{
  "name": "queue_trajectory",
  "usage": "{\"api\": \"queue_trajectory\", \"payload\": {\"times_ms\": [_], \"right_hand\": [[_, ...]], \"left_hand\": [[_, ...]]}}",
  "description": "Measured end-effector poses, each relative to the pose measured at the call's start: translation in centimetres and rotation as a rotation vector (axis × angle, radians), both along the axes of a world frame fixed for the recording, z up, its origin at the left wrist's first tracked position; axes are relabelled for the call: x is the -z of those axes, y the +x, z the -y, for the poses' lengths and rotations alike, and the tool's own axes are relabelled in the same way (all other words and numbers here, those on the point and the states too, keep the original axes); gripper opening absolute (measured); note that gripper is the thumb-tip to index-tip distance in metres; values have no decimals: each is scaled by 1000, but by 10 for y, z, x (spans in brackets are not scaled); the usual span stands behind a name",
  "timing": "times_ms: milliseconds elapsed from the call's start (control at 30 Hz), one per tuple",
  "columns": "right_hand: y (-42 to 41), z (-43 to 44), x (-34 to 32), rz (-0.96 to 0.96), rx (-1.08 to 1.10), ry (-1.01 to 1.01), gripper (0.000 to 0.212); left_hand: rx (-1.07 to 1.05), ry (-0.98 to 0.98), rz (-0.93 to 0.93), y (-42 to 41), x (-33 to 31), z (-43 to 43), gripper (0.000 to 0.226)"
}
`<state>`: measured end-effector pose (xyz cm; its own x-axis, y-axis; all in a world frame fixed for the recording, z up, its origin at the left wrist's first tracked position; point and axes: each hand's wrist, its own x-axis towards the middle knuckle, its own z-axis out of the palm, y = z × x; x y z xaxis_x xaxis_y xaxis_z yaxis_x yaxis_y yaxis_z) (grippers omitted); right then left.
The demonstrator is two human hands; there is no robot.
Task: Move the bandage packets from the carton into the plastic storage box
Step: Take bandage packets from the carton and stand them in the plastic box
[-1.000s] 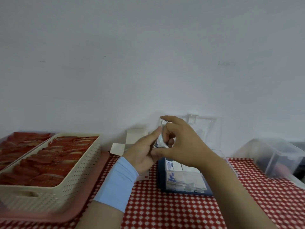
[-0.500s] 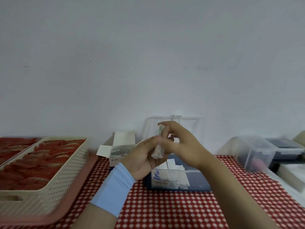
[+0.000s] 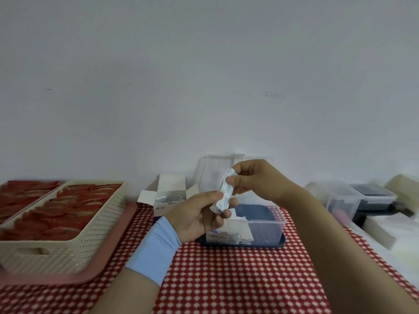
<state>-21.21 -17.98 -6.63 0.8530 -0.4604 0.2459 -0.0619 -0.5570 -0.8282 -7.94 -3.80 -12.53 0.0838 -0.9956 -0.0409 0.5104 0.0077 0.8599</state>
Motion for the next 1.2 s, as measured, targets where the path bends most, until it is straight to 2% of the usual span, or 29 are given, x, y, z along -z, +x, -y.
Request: {"api": "queue_trajectory", "payload": {"times_ms": [100, 167, 233, 300, 367, 400, 500, 600, 700, 800, 867, 1000, 1200], "right_hand": [[-3, -4, -2, 18, -12, 23, 5], [-5, -5, -5, 2, -10, 22, 5], [-7, -4, -9, -31, 9, -11, 8], [-9, -3, -13, -60, 31, -45, 9], [-11, -3, -16, -74, 52, -72, 9], [-11, -2, -17, -77, 63, -78, 9], [-11, 1, -18, -77, 96, -102, 6], [-12, 7, -16, -53, 150, -78, 6], [-14, 12, -9, -2, 158, 173, 19], [-18, 19, -3, -57, 103, 391, 18], [-19, 23, 0, -97, 73, 468, 18], [-19, 32, 9, -176, 113, 346, 17], [-14, 47, 24, -243, 153, 215, 9]], "left_hand": [[13, 23, -29, -4, 0, -8, 50], [4, 76, 106, -8, -3, -12, 44], [-55, 164, 359, -10, -12, -14, 29], [-203, 243, 697, -10, -23, -11, 24], [-366, 229, 1009, -11, -33, -3, 24], [-425, 195, 1075, -12, -37, 1, 22], [-494, 132, 1049, -18, -42, 13, 9], [-487, 141, 979, -23, -43, 23, 7], [-492, 139, 905, -23, -40, 31, 9], [-471, 134, 887, -23, -34, 38, 5], [-458, 131, 891, -23, -30, 44, 6], [-429, 159, 997, -22, -18, 56, 9], [-393, 177, 1027, -15, -3, 70, 9]]}}
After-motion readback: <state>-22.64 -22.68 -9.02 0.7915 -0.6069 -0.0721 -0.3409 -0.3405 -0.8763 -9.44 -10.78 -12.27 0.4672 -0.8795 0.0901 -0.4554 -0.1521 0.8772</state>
